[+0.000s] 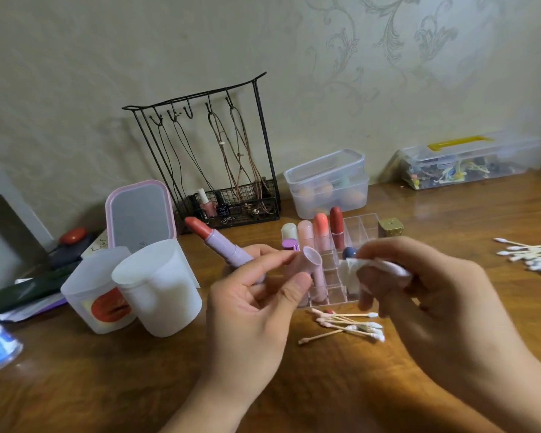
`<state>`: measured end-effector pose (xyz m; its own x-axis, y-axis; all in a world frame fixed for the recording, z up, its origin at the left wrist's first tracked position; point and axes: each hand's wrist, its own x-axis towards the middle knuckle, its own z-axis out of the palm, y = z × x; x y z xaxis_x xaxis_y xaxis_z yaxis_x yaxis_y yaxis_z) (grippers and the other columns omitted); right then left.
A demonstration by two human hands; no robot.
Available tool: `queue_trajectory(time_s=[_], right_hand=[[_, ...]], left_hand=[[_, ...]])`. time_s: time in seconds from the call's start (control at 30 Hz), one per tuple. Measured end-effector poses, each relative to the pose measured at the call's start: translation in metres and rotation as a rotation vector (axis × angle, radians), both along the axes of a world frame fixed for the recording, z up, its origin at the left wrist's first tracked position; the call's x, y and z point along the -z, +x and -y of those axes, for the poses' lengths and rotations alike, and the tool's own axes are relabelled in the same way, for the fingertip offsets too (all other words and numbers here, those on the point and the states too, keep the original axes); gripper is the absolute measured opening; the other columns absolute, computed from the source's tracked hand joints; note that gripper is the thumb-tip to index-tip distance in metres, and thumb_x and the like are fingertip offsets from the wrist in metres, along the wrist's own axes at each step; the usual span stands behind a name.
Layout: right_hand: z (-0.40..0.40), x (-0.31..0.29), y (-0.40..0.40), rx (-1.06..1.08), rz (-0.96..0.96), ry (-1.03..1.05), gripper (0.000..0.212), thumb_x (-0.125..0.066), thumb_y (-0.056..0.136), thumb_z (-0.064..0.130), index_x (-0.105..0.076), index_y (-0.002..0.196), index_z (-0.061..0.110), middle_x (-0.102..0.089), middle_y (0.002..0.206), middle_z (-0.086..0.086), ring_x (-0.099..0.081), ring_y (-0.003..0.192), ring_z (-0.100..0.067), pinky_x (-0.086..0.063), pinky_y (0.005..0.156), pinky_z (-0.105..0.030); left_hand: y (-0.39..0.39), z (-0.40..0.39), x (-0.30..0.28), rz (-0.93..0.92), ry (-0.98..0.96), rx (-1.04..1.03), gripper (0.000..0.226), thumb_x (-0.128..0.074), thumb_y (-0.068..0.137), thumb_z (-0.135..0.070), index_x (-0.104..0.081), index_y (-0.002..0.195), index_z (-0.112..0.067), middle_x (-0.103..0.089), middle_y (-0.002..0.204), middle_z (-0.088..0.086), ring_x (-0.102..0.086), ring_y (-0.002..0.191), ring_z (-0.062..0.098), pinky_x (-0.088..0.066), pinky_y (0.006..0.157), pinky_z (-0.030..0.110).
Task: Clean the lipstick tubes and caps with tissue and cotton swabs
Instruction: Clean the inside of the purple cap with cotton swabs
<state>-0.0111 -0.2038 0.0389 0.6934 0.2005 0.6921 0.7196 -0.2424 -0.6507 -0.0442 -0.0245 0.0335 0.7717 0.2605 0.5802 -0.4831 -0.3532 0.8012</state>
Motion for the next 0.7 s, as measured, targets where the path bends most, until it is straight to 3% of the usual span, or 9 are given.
queue_trajectory(time_s=[0.17, 0.3, 0.5, 0.6, 0.7], right_hand=[[0.009, -0.007, 0.003, -0.035, -0.073, 0.069, 0.017, -0.079, 0.081, 0.013, -0.077, 0.086, 0.029, -0.066, 0.058, 0.008, -0.058, 0.045, -0.009, -0.046, 0.048, -0.016], [0.011, -0.012, 0.004, -0.276, -0.271, 0.113, 0.020, -0.074, 0.078, 0.003, -0.075, 0.081, 0.022, -0.064, 0.055, -0.006, -0.055, 0.042, -0.013, -0.046, 0.045, -0.021], [0.013, -0.016, 0.005, -0.333, -0.368, 0.102, 0.023, -0.071, 0.079, -0.007, -0.076, 0.075, 0.016, -0.066, 0.054, -0.010, -0.059, 0.044, -0.017, -0.050, 0.047, -0.023], [0.011, -0.016, 0.003, -0.345, -0.350, 0.066, 0.023, -0.073, 0.078, -0.003, -0.076, 0.072, 0.019, -0.069, 0.061, -0.007, -0.062, 0.047, -0.018, -0.052, 0.049, -0.025], [0.010, -0.017, 0.002, -0.331, -0.335, 0.081, 0.024, -0.075, 0.073, -0.008, -0.077, 0.069, 0.015, -0.067, 0.081, -0.006, -0.064, 0.052, -0.021, -0.056, 0.052, -0.033]], left_hand=[[-0.001, -0.002, 0.001, -0.072, 0.067, 0.161, 0.025, -0.077, 0.073, -0.021, -0.076, 0.097, -0.022, -0.063, 0.104, -0.007, -0.069, 0.096, 0.023, -0.056, 0.078, 0.024], [-0.001, -0.002, 0.002, -0.110, 0.139, 0.215, 0.027, -0.077, 0.074, -0.027, -0.075, 0.100, -0.020, -0.062, 0.103, -0.006, -0.065, 0.101, 0.026, -0.055, 0.082, 0.027], [-0.001, -0.001, 0.002, -0.154, 0.082, 0.248, 0.023, -0.076, 0.076, -0.025, -0.077, 0.098, -0.019, -0.066, 0.099, -0.006, -0.065, 0.099, 0.022, -0.054, 0.079, 0.025], [-0.001, -0.002, 0.001, -0.142, 0.105, 0.276, 0.021, -0.077, 0.078, -0.026, -0.077, 0.098, -0.019, -0.065, 0.095, -0.007, -0.065, 0.095, 0.022, -0.053, 0.078, 0.023], [-0.003, -0.001, 0.000, -0.132, 0.165, 0.287, 0.021, -0.073, 0.078, -0.025, -0.076, 0.098, -0.019, -0.064, 0.093, -0.007, -0.063, 0.096, 0.022, -0.053, 0.078, 0.023]])
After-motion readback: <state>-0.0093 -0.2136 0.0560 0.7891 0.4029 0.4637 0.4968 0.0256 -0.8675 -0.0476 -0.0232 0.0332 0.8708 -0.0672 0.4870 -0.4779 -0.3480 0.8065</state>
